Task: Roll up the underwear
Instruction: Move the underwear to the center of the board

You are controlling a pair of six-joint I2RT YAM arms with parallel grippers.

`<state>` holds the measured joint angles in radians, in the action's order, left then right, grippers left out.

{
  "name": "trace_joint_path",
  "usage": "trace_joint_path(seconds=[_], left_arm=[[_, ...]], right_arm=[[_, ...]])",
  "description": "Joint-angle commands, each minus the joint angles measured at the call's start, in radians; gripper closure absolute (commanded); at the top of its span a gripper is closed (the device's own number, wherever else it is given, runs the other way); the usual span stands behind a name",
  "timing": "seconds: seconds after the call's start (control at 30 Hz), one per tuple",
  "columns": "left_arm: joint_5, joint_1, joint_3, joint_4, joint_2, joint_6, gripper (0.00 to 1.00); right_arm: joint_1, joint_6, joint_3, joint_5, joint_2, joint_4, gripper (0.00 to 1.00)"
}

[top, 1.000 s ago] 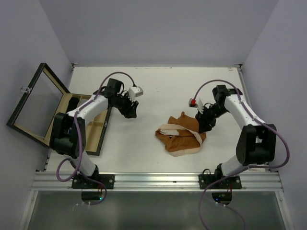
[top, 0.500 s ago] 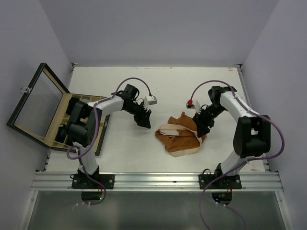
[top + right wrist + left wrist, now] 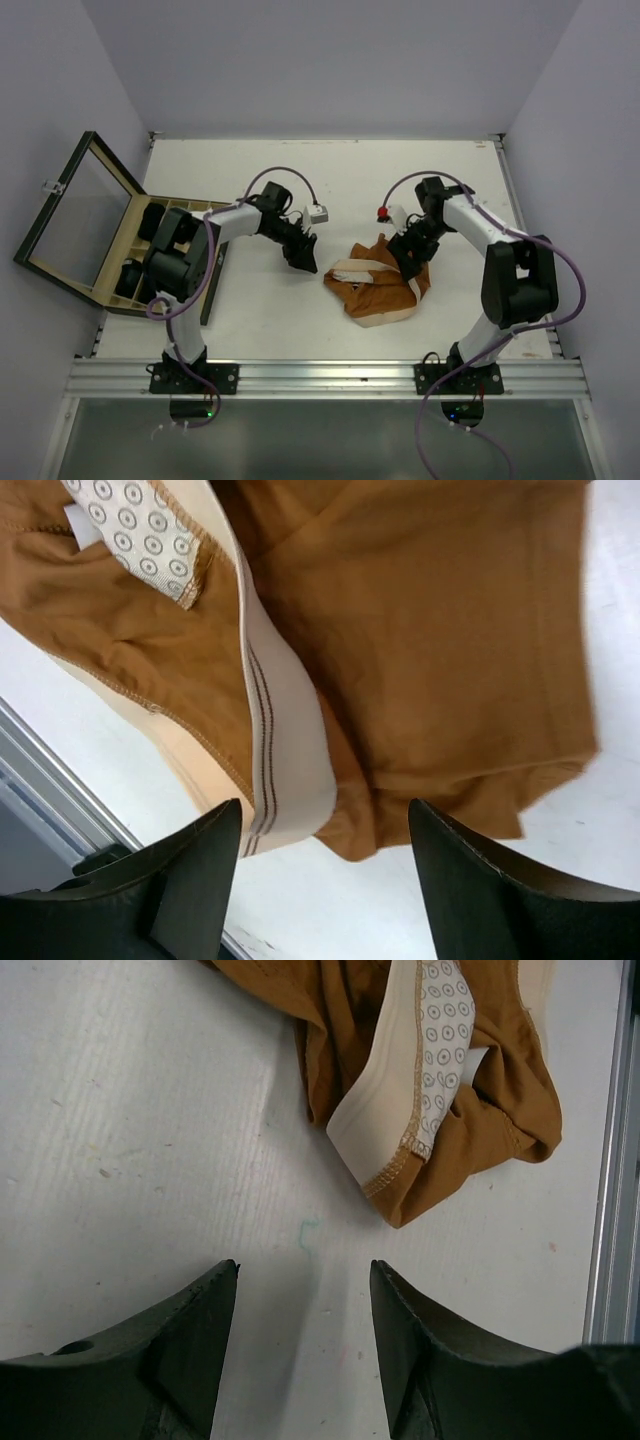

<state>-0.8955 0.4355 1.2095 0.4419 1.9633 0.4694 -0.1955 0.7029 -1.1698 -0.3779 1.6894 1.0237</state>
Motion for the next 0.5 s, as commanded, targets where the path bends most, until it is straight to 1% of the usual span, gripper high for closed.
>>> trace_joint_path(seconds=[0.0, 0.03, 0.07, 0.1, 0.13, 0.17, 0.2, 0.23, 0.27, 0.3, 0.33, 0.37, 0.4, 0.47], left_arm=[[-0.030, 0.005, -0.031, -0.026, -0.072, 0.043, 0.41], [-0.025, 0.005, -0.034, -0.028, -0.081, 0.044, 0.41], [-0.023, 0.005, -0.037, -0.025, -0.084, 0.044, 0.41], [-0.022, 0.003, -0.038, -0.020, -0.086, 0.046, 0.41], [-0.023, 0.003, -0.038, -0.017, -0.092, 0.052, 0.41], [-0.028, 0.002, -0.041, -0.017, -0.095, 0.057, 0.41], [-0.037, 0.000, -0.047, -0.017, -0.099, 0.060, 0.41], [-0.042, -0.004, -0.050, -0.017, -0.107, 0.061, 0.41], [-0.046, -0.006, -0.051, -0.009, -0.109, 0.070, 0.41], [-0.049, -0.006, -0.050, -0.005, -0.110, 0.075, 0.40], [-0.051, -0.007, -0.048, 0.003, -0.110, 0.081, 0.40], [-0.059, -0.009, -0.045, 0.021, -0.109, 0.096, 0.40], [-0.060, -0.007, -0.039, 0.027, -0.107, 0.098, 0.39], [-0.057, -0.007, -0.031, 0.046, -0.107, 0.107, 0.39]], right_arm=[[-0.004, -0.005, -0.117, 0.042, -0.040, -0.025, 0.28], [-0.004, -0.002, -0.143, 0.062, -0.002, 0.016, 0.28], [-0.004, 0.003, -0.172, 0.060, 0.022, 0.044, 0.31], [-0.004, 0.007, -0.226, 0.056, 0.042, 0.074, 0.32], [-0.005, 0.029, -0.244, 0.010, 0.064, 0.144, 0.33], [-0.004, 0.062, -0.254, -0.013, 0.069, 0.173, 0.35], [-0.005, 0.163, -0.240, -0.039, 0.050, 0.193, 0.36], [-0.004, 0.220, -0.222, -0.055, 0.024, 0.209, 0.37], [0.001, 0.292, -0.184, -0.091, -0.043, 0.219, 0.37], [0.005, 0.434, -0.162, -0.104, -0.074, 0.219, 0.37], [0.016, 0.523, -0.145, -0.125, -0.101, 0.225, 0.36], [0.028, 0.618, -0.130, -0.177, -0.150, 0.231, 0.33], [0.042, 0.755, -0.093, -0.184, -0.167, 0.225, 0.31], [0.041, 0.876, -0.068, -0.161, -0.175, 0.197, 0.25]])
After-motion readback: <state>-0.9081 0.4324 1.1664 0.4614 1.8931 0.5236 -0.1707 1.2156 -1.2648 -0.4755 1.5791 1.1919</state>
